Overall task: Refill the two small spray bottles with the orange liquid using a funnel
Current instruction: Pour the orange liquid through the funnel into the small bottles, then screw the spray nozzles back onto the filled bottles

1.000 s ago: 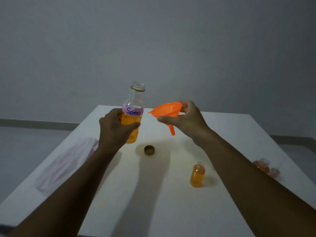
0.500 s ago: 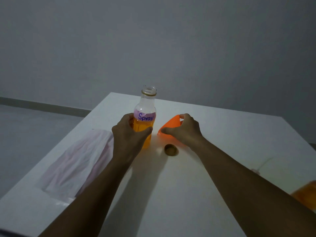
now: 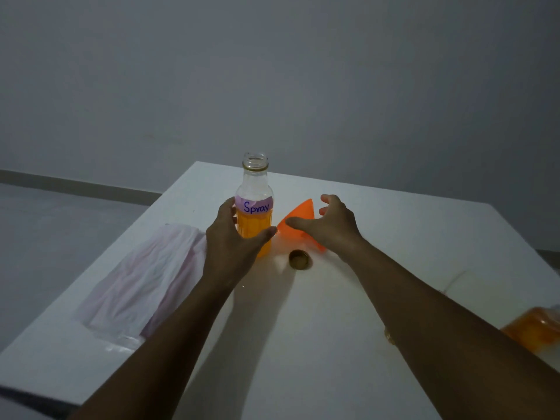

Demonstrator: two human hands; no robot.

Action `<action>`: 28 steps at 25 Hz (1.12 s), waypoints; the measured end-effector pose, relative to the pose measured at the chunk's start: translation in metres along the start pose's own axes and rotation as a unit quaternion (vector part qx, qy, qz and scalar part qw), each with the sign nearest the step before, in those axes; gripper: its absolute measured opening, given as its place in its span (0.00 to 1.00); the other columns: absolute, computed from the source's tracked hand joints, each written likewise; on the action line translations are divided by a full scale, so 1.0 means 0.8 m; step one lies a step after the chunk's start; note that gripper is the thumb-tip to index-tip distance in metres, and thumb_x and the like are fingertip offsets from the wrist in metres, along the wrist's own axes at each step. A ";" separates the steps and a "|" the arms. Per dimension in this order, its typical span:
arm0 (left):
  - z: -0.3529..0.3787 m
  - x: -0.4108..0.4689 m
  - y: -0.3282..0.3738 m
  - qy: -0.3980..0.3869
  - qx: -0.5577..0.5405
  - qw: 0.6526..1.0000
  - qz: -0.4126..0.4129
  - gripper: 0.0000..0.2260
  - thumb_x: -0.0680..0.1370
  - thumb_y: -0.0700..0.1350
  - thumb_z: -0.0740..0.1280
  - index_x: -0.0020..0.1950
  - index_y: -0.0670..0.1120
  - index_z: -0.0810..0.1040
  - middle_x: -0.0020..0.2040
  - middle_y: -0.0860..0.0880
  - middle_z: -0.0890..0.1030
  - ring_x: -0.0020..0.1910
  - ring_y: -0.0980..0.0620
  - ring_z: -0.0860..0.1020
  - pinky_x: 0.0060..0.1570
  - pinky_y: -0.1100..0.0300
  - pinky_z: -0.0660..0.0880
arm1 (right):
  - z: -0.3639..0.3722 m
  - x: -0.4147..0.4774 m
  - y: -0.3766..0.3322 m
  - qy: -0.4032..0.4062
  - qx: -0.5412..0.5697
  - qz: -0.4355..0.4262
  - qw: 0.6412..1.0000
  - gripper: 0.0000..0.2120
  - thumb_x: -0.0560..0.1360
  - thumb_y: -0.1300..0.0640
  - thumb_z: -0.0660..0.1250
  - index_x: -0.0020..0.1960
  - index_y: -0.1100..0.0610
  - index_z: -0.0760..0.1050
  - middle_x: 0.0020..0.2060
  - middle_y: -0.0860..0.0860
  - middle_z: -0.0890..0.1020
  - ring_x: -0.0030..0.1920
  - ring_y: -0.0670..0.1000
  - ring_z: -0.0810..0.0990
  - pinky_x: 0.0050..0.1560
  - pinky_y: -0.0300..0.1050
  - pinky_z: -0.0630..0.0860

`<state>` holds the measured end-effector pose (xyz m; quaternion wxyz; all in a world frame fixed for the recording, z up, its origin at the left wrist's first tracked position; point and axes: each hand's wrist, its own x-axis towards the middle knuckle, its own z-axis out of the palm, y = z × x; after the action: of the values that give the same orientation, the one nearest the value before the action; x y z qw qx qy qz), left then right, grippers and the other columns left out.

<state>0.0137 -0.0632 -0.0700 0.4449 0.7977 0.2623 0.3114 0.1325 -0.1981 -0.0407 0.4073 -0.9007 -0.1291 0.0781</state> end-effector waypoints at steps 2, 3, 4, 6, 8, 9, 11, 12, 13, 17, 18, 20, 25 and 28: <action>-0.005 -0.012 0.007 0.027 0.021 0.999 -0.005 0.40 0.69 0.53 0.77 0.75 0.50 0.60 0.73 0.48 0.67 0.67 0.48 0.70 0.60 0.52 0.73 | -0.023 -0.014 -0.003 0.007 0.027 -0.017 0.999 0.43 0.67 0.41 0.76 0.75 0.53 0.63 0.69 0.54 0.74 0.66 0.54 0.74 0.58 0.46 0.73; -0.008 -0.022 0.012 0.054 0.031 0.998 0.005 0.38 0.69 0.51 0.76 0.74 0.50 0.61 0.72 0.48 0.66 0.66 0.48 0.70 0.60 0.51 0.73 | -0.037 -0.023 -0.005 0.017 0.032 -0.027 0.999 0.37 0.70 0.43 0.75 0.74 0.53 0.66 0.67 0.53 0.76 0.63 0.52 0.76 0.56 0.44 0.72; -0.010 -0.035 0.017 0.082 0.040 0.995 0.029 0.34 0.70 0.50 0.76 0.71 0.49 0.63 0.70 0.47 0.67 0.65 0.48 0.69 0.57 0.53 0.73 | -0.052 -0.032 -0.005 0.032 0.034 -0.040 0.998 0.30 0.73 0.46 0.72 0.71 0.53 0.68 0.65 0.52 0.78 0.59 0.50 0.76 0.55 0.43 0.73; -0.008 -0.069 0.030 0.098 0.047 0.990 0.089 0.25 0.72 0.45 0.74 0.66 0.48 0.68 0.64 0.47 0.69 0.60 0.51 0.68 0.53 0.57 0.70 | -0.084 -0.058 0.000 0.072 0.050 -0.070 0.994 0.17 0.78 0.56 0.65 0.66 0.52 0.74 0.60 0.50 0.80 0.55 0.48 0.78 0.56 0.44 0.77; 0.003 -0.110 0.042 0.034 0.040 0.989 0.140 0.20 0.73 0.42 0.72 0.62 0.50 0.71 0.59 0.51 0.72 0.55 0.55 0.69 0.53 0.57 0.72 | -0.114 -0.091 0.018 0.117 0.083 -0.098 0.985 0.16 0.79 0.64 0.59 0.61 0.52 0.77 0.54 0.48 0.82 0.53 0.48 0.82 0.56 0.46 0.81; 0.012 -0.130 0.047 -0.019 0.035 0.987 0.153 0.19 0.73 0.42 0.71 0.61 0.51 0.71 0.58 0.52 0.73 0.53 0.56 0.70 0.53 0.56 0.74 | -0.128 -0.112 0.030 0.133 0.093 -0.104 0.981 0.16 0.79 0.66 0.58 0.60 0.52 0.78 0.52 0.47 0.83 0.50 0.46 0.83 0.55 0.45 0.82; 0.033 -0.162 0.056 -0.140 0.030 0.979 0.145 0.21 0.73 0.44 0.71 0.63 0.54 0.70 0.60 0.54 0.74 0.53 0.58 0.72 0.53 0.61 0.74 | -0.151 -0.152 0.060 0.154 0.102 -0.106 0.977 0.15 0.81 0.65 0.58 0.60 0.52 0.78 0.51 0.46 0.83 0.48 0.45 0.83 0.51 0.42 0.83; 0.044 -0.174 0.059 -0.194 0.034 0.971 0.134 0.23 0.73 0.45 0.72 0.66 0.56 0.68 0.62 0.55 0.73 0.54 0.58 0.72 0.53 0.65 0.73 | -0.159 -0.170 0.077 0.159 0.106 -0.101 0.976 0.14 0.82 0.64 0.59 0.60 0.52 0.79 0.50 0.46 0.83 0.47 0.45 0.83 0.49 0.41 0.83; 0.054 -0.183 0.061 -0.232 0.038 0.964 0.123 0.25 0.73 0.47 0.72 0.68 0.57 0.67 0.64 0.56 0.72 0.55 0.59 0.72 0.53 0.67 0.71 | -0.164 -0.185 0.095 0.162 0.112 -0.090 0.976 0.13 0.82 0.64 0.60 0.59 0.52 0.79 0.49 0.46 0.84 0.46 0.45 0.84 0.48 0.41 0.84; 0.091 -0.210 0.072 -0.288 0.023 0.951 0.108 0.31 0.72 0.54 0.73 0.71 0.56 0.64 0.67 0.55 0.71 0.57 0.58 0.73 0.56 0.63 0.73 | -0.165 -0.220 0.169 0.151 0.113 -0.002 0.982 0.09 0.80 0.60 0.64 0.54 0.48 0.78 0.48 0.47 0.85 0.44 0.46 0.84 0.46 0.45 0.85; 0.100 -0.212 0.074 -0.289 0.019 0.952 0.103 0.32 0.71 0.56 0.73 0.71 0.55 0.65 0.67 0.55 0.72 0.57 0.57 0.73 0.56 0.61 0.74 | -0.163 -0.220 0.182 0.139 0.086 0.023 0.986 0.08 0.79 0.59 0.66 0.54 0.47 0.77 0.49 0.47 0.84 0.44 0.45 0.83 0.44 0.43 0.84; 0.113 -0.212 0.076 -0.279 0.015 0.955 0.101 0.32 0.70 0.60 0.73 0.70 0.54 0.68 0.65 0.55 0.75 0.56 0.56 0.75 0.54 0.59 0.76 | -0.158 -0.214 0.195 0.100 0.023 0.071 0.992 0.16 0.76 0.57 0.70 0.61 0.48 0.70 0.50 0.47 0.79 0.44 0.44 0.79 0.38 0.36 0.80; 0.128 -0.206 0.075 -0.250 0.000 0.961 0.116 0.22 0.72 0.61 0.69 0.62 0.52 0.77 0.58 0.55 0.81 0.50 0.56 0.78 0.50 0.59 0.77 | -0.137 -0.186 0.198 0.113 -0.011 0.056 0.992 0.28 0.76 0.52 0.71 0.70 0.53 0.61 0.62 0.52 0.75 0.52 0.47 0.75 0.42 0.33 0.72; 0.130 -0.202 0.074 -0.226 -0.027 0.968 0.105 0.14 0.74 0.55 0.70 0.58 0.55 0.76 0.52 0.59 0.80 0.49 0.61 0.78 0.47 0.66 0.76 | -0.129 -0.164 0.199 0.153 -0.071 0.015 0.986 0.18 0.79 0.52 0.67 0.66 0.56 0.68 0.60 0.53 0.75 0.50 0.46 0.73 0.44 0.35 0.71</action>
<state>-0.0097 -0.2598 -0.1037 0.4791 0.8579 0.0616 0.1750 0.0598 -0.4119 -0.0881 0.3562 -0.9305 -0.0573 -0.0637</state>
